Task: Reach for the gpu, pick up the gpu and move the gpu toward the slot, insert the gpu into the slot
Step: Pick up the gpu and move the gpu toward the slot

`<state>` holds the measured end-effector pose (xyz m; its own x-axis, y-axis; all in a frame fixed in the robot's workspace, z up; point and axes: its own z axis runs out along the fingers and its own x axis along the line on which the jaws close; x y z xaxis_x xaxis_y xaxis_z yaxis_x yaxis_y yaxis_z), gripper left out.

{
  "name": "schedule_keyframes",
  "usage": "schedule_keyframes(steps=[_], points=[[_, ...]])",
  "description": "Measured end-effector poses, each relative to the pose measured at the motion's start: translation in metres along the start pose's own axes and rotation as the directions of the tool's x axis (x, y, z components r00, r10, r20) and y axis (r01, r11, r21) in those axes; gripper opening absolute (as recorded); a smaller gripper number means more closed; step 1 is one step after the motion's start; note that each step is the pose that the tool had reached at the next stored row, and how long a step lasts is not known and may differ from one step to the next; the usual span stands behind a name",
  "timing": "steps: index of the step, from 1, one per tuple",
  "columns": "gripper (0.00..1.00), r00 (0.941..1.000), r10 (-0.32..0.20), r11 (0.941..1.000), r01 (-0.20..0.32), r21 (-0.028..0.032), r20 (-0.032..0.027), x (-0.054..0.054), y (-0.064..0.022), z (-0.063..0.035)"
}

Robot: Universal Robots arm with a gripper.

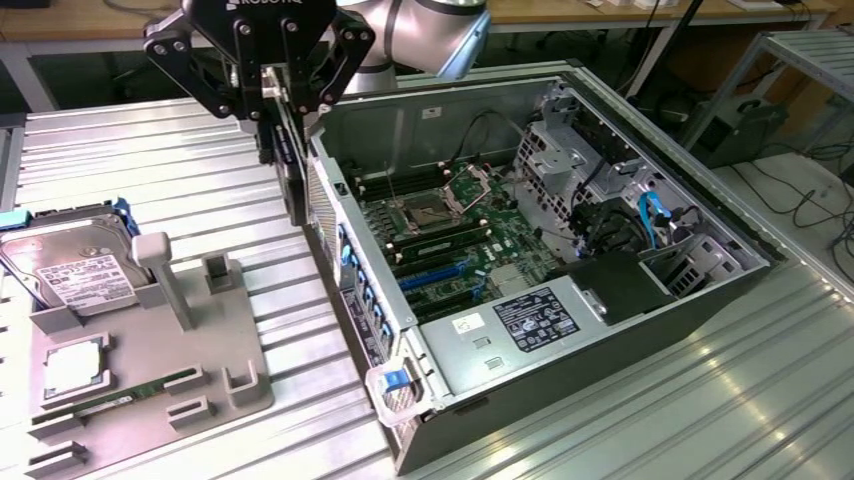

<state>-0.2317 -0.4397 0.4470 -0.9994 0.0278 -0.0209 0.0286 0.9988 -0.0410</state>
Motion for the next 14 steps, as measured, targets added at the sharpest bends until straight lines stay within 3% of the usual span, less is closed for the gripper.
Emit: schedule_keyframes(steps=[14], points=[[0.27,1.0000,0.000,1.0000,0.000,0.0000,0.0000,-0.0067,0.0002,0.0001]])
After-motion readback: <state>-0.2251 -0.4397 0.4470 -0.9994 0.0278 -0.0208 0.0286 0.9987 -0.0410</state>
